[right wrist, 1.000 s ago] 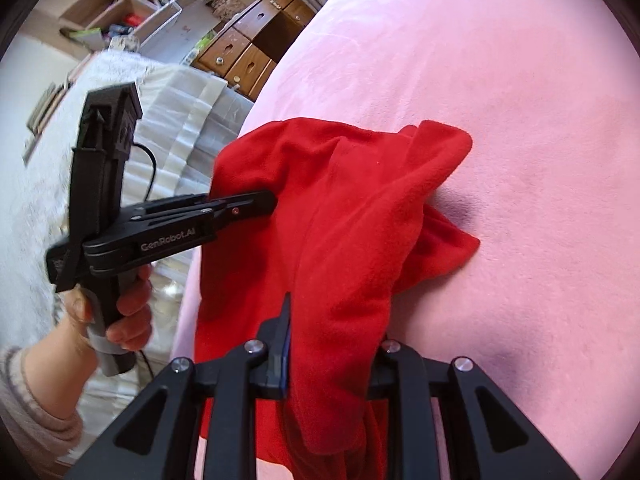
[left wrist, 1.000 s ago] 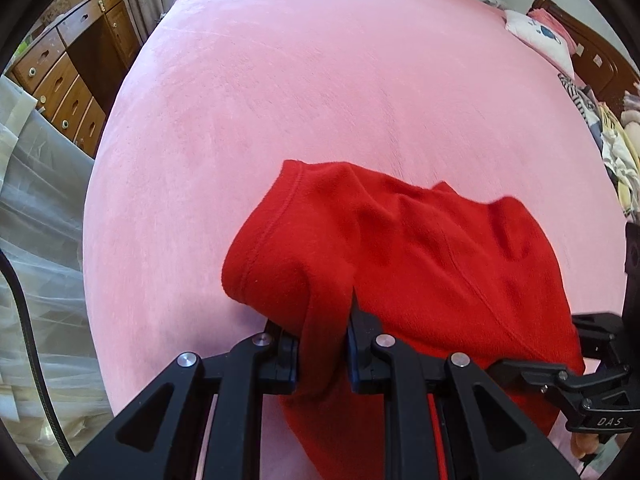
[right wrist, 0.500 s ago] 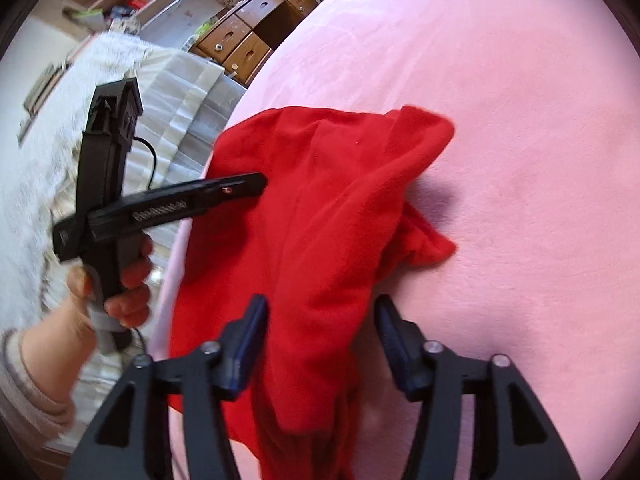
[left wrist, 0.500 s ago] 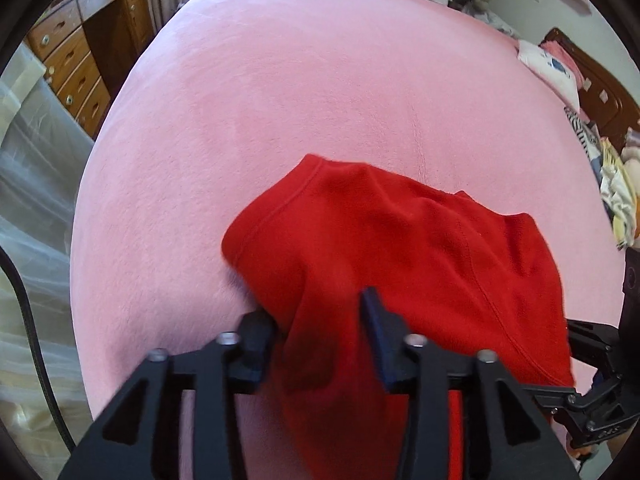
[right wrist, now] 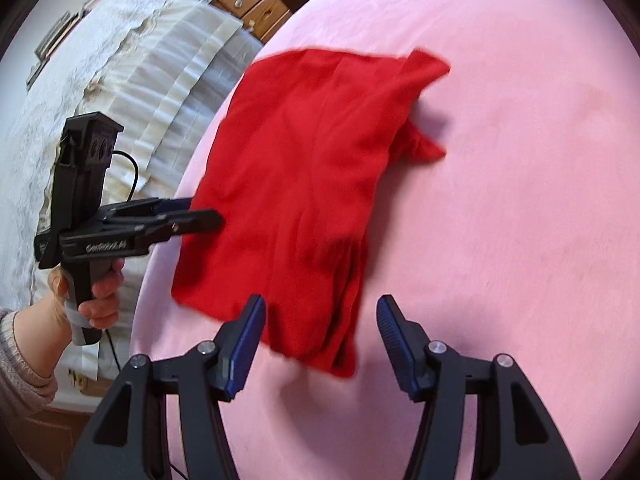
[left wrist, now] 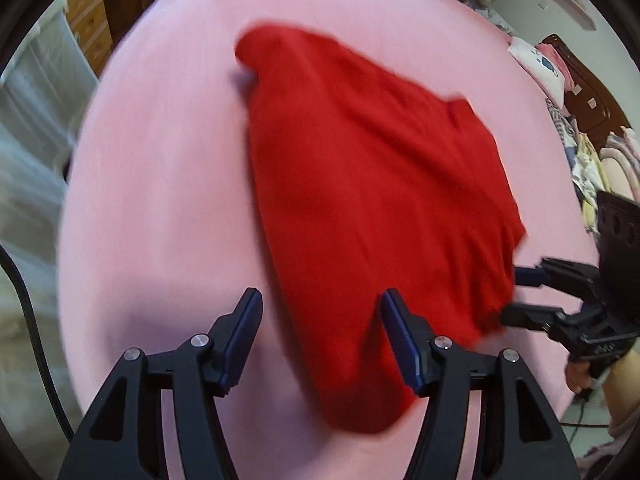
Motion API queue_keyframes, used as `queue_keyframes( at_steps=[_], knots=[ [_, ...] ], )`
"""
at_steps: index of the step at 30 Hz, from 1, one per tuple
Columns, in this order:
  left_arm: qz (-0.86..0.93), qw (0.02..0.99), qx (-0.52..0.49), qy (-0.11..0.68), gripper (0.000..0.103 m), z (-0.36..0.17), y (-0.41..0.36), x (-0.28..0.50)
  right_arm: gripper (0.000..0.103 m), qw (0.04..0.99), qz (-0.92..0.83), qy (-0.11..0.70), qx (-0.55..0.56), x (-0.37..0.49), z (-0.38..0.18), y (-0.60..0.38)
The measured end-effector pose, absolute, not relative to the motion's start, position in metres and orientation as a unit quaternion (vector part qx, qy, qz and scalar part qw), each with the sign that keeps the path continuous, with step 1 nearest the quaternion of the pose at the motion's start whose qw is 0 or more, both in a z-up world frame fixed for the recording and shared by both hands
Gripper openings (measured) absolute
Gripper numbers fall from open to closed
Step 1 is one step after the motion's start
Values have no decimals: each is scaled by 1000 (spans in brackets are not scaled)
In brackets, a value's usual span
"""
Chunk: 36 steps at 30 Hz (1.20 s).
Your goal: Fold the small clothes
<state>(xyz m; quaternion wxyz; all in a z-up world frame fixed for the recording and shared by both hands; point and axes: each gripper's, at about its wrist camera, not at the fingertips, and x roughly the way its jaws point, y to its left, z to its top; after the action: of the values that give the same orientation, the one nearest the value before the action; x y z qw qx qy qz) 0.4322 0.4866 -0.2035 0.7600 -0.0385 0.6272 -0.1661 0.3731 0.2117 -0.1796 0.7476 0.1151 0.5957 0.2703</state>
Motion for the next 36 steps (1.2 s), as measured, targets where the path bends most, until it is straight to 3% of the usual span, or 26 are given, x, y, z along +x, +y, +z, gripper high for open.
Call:
queue_keyframes(
  at_steps=[4,7,11,14,20,24,26,28,30,32,36],
  knots=[
    [-178,745,-51,641,60,-217,476,406,21,736,282,605,107,358,-187,218],
    [-186,739,-64,645,58,-225,471,399,11,739,277,604,107,356,-188,222],
    [-186,737,-61,647,24,-224,468,390,10,738,273,603,130,353,-184,220],
    [-183,739,-82,643,16,-219,474,384,10,737,272,603,142,350,-182,218],
    [-178,747,-56,639,15,-223,472,385,9,735,265,606,147,342,-184,219],
    [-152,762,-38,629,29,-222,458,385,9,747,248,606,117,337,-187,225],
    [-132,779,1,613,47,-214,447,376,10,757,235,601,98,333,-180,225],
    [-121,792,39,598,59,-202,435,366,10,765,225,597,90,330,-171,224],
    [-119,798,49,589,60,-186,424,356,10,766,221,596,94,325,-160,220],
    [-106,803,60,583,71,-167,410,348,10,770,209,596,91,316,-145,215],
    [-75,817,61,568,80,-118,390,322,10,776,187,597,79,294,-106,205]
  ],
)
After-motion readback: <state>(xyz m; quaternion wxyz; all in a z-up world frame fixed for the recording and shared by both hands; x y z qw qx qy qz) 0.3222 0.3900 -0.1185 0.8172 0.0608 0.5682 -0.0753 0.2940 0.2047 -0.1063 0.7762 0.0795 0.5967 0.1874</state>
